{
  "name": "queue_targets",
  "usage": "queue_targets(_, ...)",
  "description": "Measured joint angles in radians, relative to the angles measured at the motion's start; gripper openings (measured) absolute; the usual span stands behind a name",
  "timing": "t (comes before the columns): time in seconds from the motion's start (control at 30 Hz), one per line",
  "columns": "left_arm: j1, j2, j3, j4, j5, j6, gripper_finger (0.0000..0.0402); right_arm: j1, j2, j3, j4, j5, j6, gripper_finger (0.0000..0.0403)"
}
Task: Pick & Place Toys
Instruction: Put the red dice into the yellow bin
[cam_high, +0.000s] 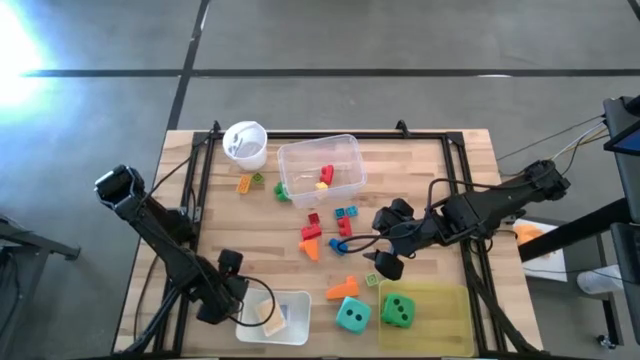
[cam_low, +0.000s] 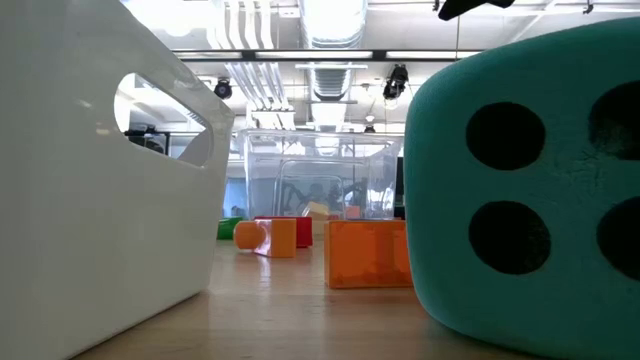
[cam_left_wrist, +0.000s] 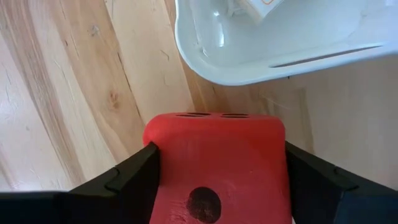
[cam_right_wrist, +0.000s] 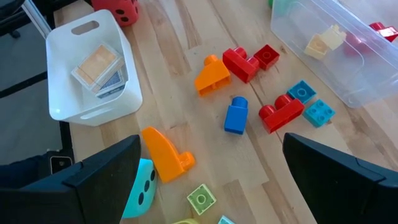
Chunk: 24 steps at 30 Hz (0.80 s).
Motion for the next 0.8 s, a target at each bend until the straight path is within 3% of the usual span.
queue_targets(0.53,0.000,-0.008,0.017,-0.033,-0.026,-0.062,0.0270,0.000,0.000,0.000,0.001,0.000,0.000,0.0385)
queue_targets(0.8,0.000,-0.050,0.025,-0.058,-0.056,-0.131,0.0216,0.000,0.000,0.000,0.005,0.000,0.000,0.0385)
